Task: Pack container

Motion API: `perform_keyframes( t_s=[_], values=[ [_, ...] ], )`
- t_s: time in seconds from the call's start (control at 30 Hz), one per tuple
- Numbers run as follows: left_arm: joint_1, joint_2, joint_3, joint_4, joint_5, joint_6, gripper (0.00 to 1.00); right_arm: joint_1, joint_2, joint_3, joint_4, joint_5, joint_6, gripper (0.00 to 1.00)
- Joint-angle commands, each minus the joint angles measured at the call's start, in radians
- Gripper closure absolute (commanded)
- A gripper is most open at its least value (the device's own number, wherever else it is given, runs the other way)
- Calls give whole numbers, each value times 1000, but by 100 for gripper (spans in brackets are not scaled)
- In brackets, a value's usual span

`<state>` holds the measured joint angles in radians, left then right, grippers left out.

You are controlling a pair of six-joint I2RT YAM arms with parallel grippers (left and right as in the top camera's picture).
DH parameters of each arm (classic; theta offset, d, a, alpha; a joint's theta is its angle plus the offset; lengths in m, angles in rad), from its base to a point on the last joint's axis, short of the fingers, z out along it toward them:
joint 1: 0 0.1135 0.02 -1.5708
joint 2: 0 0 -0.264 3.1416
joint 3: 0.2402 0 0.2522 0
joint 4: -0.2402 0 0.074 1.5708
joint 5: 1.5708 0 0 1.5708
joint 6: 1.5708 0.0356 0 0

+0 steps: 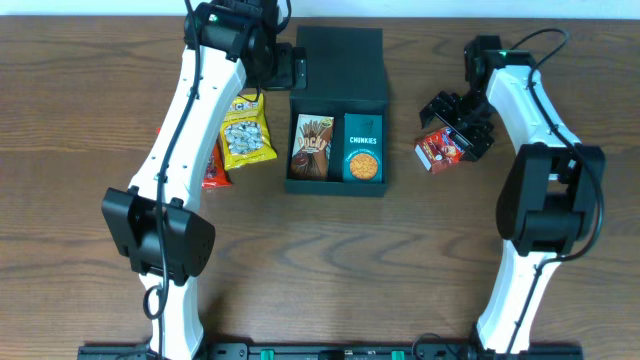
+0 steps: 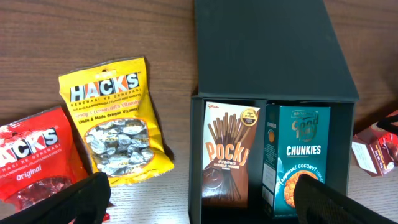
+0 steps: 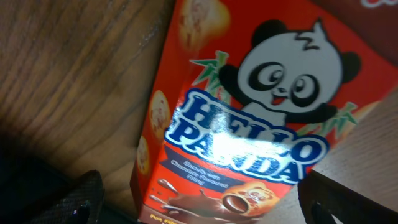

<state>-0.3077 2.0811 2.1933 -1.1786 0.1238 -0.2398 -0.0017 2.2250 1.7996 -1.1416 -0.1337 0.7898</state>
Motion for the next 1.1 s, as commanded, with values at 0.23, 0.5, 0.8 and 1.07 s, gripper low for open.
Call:
perform_keyframes(
  t_s=[0.23, 0.5, 0.8, 1.07],
  values=[
    [6, -19, 18, -11, 4, -7, 4, 13, 3, -84, 60, 48, 33, 1],
    [6, -19, 18, -11, 3, 1, 5, 9, 3, -111, 121, 48, 13, 3],
    [19, -19, 18, -12, -5, 16, 5, 11, 3, -111, 128, 48, -52, 27],
    [147, -19, 18, -47, -47, 19, 5, 13, 2, -37, 86, 48, -208, 29]
  ],
)
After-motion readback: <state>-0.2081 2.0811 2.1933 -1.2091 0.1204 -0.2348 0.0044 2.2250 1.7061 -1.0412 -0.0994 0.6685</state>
